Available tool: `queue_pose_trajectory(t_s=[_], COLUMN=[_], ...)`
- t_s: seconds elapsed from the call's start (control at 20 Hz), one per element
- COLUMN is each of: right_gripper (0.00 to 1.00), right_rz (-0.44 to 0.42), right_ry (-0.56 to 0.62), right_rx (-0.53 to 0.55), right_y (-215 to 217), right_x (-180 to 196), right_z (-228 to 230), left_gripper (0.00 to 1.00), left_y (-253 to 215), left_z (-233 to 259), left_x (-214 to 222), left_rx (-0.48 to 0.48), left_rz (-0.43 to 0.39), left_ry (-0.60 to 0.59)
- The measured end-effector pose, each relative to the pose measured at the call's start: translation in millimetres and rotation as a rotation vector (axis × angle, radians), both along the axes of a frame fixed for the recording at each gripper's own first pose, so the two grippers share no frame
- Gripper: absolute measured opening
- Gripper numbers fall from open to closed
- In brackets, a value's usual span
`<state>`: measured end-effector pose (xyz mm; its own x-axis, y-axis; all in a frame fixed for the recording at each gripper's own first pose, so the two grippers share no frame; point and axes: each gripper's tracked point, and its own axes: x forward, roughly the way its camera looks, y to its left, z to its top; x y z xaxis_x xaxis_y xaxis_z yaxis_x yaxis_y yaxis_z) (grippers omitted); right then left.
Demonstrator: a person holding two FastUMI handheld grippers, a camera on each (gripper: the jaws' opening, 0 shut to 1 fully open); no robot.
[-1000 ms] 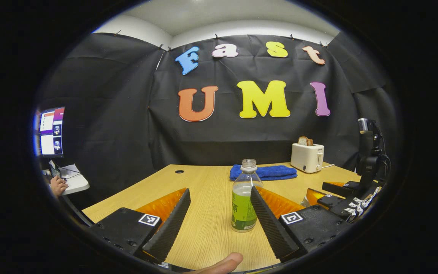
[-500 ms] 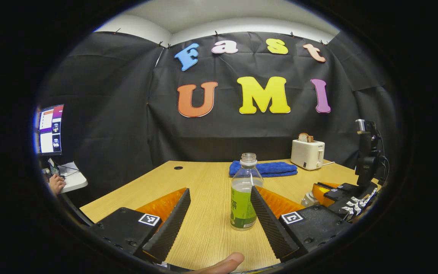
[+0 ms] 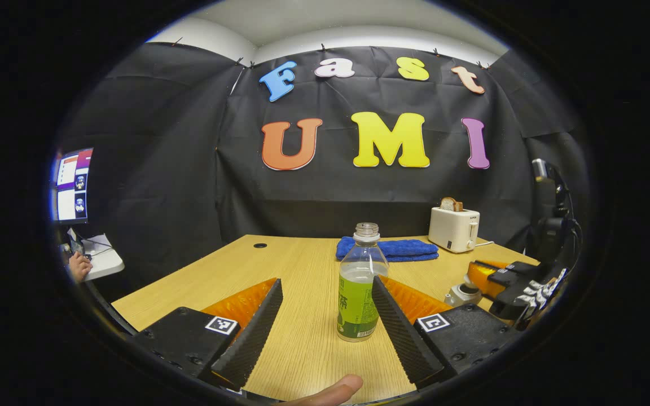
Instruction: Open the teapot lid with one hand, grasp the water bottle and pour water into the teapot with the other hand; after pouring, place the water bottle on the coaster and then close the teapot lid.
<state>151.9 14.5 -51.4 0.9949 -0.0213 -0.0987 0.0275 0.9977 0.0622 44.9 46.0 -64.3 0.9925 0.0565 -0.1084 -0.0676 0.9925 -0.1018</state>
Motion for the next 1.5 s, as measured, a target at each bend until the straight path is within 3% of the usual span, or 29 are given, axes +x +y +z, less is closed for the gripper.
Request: queue_pose_trajectory(t_s=[0.25,0.5,0.7,0.85,1.25,1.4,1.5], right_gripper=[0.00,0.00,0.00,0.00,0.00,0.00,0.00], right_rz=[0.002,0.012,0.017,0.020,0.013,0.010,0.007], right_ry=[-0.065,-0.106,-0.119,-0.106,-0.070,-0.058,-0.053], right_rx=[0.008,0.034,0.023,0.046,0.060,0.071,0.078], right_y=[-26,-47,-62,-70,-87,-89,-91], right_x=[-15,-35,-47,-51,-60,-61,-62], right_z=[45,68,66,57,35,28,26], left_gripper=[1.00,1.00,1.00,1.00,1.00,0.95,0.80], left_y=[-12,-30,-46,-54,-47,-53,-53], left_z=[-7,-24,-39,-45,-67,-69,-68], left_x=[6,14,25,34,65,70,70], left_rx=[-0.060,0.028,0.049,0.010,0.029,0.037,0.038], left_rz=[-0.045,-0.084,-0.119,-0.134,-0.093,-0.119,-0.123], left_ry=[0.007,0.018,0.014,0.015,0.059,0.055,0.056])
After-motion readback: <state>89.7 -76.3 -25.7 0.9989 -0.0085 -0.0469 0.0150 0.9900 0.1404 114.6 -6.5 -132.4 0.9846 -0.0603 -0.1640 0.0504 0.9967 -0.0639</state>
